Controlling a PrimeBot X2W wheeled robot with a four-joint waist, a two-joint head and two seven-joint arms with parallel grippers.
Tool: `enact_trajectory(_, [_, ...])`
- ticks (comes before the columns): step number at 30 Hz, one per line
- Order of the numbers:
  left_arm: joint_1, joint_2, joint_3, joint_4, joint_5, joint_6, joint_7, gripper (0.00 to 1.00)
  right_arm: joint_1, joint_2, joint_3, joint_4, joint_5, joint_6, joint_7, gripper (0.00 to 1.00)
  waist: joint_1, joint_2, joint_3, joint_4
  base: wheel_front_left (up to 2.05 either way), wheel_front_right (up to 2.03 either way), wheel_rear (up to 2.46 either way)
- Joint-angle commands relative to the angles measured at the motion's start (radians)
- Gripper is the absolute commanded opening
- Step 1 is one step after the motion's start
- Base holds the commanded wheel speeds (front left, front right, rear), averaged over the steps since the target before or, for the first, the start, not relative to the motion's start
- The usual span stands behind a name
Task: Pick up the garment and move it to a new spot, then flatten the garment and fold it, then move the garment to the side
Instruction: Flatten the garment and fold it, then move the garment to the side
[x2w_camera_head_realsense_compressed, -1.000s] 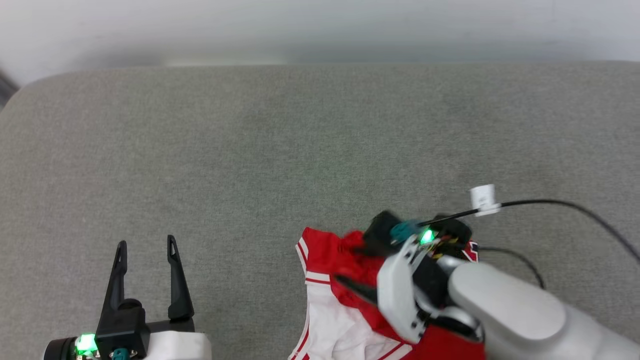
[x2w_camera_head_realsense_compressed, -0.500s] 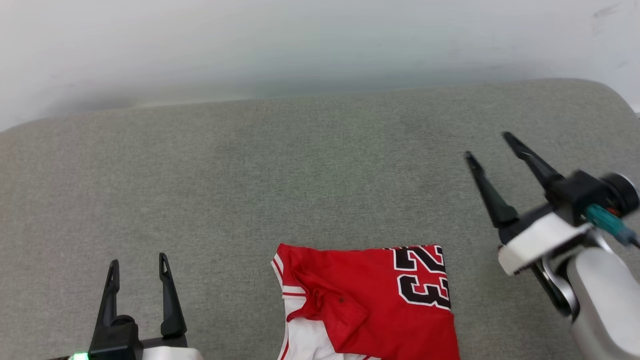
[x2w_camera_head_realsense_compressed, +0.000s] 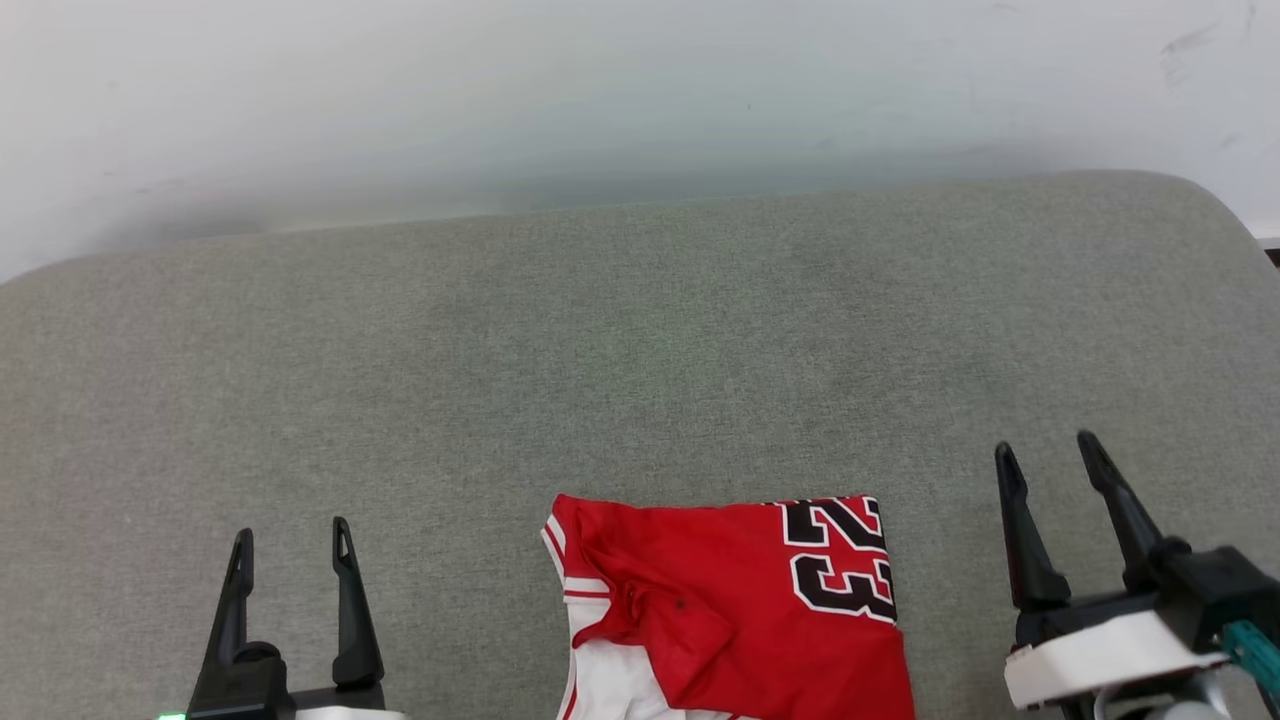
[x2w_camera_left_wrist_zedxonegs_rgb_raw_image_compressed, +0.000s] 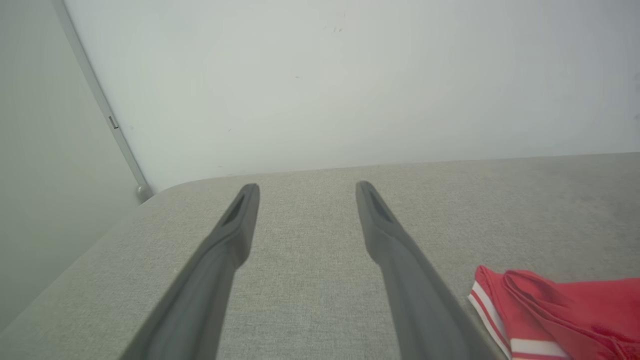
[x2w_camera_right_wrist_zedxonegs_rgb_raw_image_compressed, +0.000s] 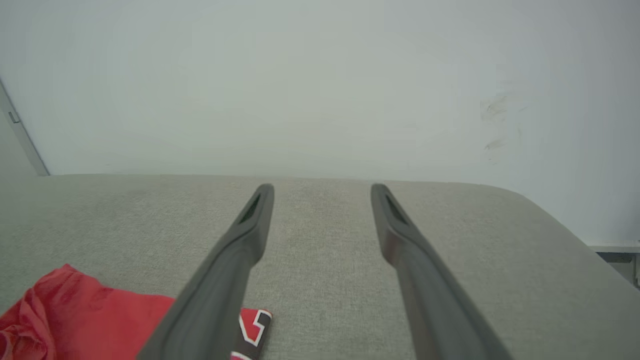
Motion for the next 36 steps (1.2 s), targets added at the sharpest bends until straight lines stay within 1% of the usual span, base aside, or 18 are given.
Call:
enact_trajectory(1, [0.014, -0.003, 0.001, 0.002, 0.002, -0.005, -0.002, 1.0, 0.033, 0.018, -0.012, -0.013, -0.007, -0.001, -0.002, 1.0, 0.0, 0.0, -0.003, 0.004, 0.0, 0.0, 0.0])
enact_trajectory(4, [0.014, -0.004, 0.003, 0.005, 0.002, -0.007, -0.002, 1.0, 0.059, 0.034, -0.019, -0.027, -0.011, -0.001, -0.002, 1.0, 0.0, 0.0, -0.004, 0.007, 0.0, 0.0, 0.0])
enact_trajectory(8, [0.008, -0.004, 0.004, 0.008, 0.003, -0.011, -0.002, 1.0, 0.019, 0.039, -0.025, -0.058, -0.019, -0.001, -0.002, 1.0, 0.0, 0.0, 0.0, 0.009, 0.0, 0.0, 0.0])
enact_trajectory(12, [0.002, -0.004, 0.008, 0.009, 0.004, -0.011, -0.002, 1.0, -0.067, -0.025, -0.003, -0.079, -0.025, -0.001, 0.004, 1.0, 0.0, 0.0, 0.006, 0.01, 0.0, 0.0, 0.0])
enact_trajectory(14, [0.0, -0.004, 0.008, 0.011, 0.004, -0.013, -0.002, 1.0, -0.126, -0.076, 0.037, -0.076, -0.01, -0.001, 0.054, 1.0, 0.0, 0.0, 0.008, 0.01, 0.0, 0.0, 0.0])
enact_trajectory(16, [-0.001, -0.005, 0.009, 0.011, 0.004, -0.013, -0.002, 1.0, -0.178, -0.139, 0.099, -0.067, 0.029, -0.001, 0.149, 1.0, 0.0, 0.0, 0.011, 0.01, 0.0, 0.0, 0.0])
enact_trajectory(18, [-0.001, -0.006, 0.01, 0.013, 0.002, -0.013, -0.002, 1.0, -0.223, -0.209, 0.176, -0.059, 0.099, -0.001, 0.286, 1.0, 0.0, 0.0, 0.013, 0.01, 0.0, 0.0, 0.0])
enact_trajectory(21, [-0.003, -0.008, 0.009, 0.014, 0.0, -0.014, -0.002, 1.0, -0.278, -0.308, 0.278, -0.06, 0.257, -0.001, 0.505, 1.0, 0.0, 0.0, 0.017, 0.011, 0.0, 0.0, 0.0])
enact_trajectory(25, [-0.015, -0.01, 0.008, 0.014, -0.001, -0.017, -0.002, 1.0, -0.289, -0.39, 0.334, -0.032, 0.524, -0.001, 0.752, 1.0, 0.0, 0.0, 0.029, 0.016, 0.0, 0.0, 0.0])
enact_trajectory(26, [-0.015, -0.01, 0.008, 0.014, -0.001, -0.017, -0.002, 1.0, -0.289, -0.39, 0.334, -0.032, 0.524, -0.001, 0.752, 1.0, 0.0, 0.0, 0.029, 0.016, 0.0, 0.0, 0.0])
enact_trajectory(28, [-0.024, -0.01, 0.006, 0.014, -0.001, -0.02, -0.002, 1.0, -0.272, -0.406, 0.34, -0.004, 0.665, -0.001, 0.856, 1.0, 0.0, 0.0, 0.039, 0.021, 0.0, 0.0, 0.0])
enact_trajectory(31, [-0.037, -0.011, 0.003, 0.015, -0.001, -0.025, -0.002, 1.0, -0.249, -0.427, 0.357, 0.036, 0.799, -0.001, 0.948, 1.0, 0.0, 0.0, 0.056, 0.034, 0.0, 0.0, 0.0])
enact_trajectory(34, [-0.054, -0.011, 0.002, 0.012, 0.001, -0.028, -0.002, 1.0, -0.235, -0.417, 0.382, 0.074, 0.872, -0.001, 0.974, 1.0, 0.0, 0.0, 0.076, 0.048, 0.0, 0.0, 0.0])
enact_trajectory(36, [-0.064, -0.012, 0.0, 0.011, 0.002, -0.03, -0.002, 1.0, -0.234, -0.39, 0.393, 0.103, 0.909, -0.001, 0.96, 1.0, 0.0, 0.0, 0.092, 0.056, 0.0, 0.0, 0.0])
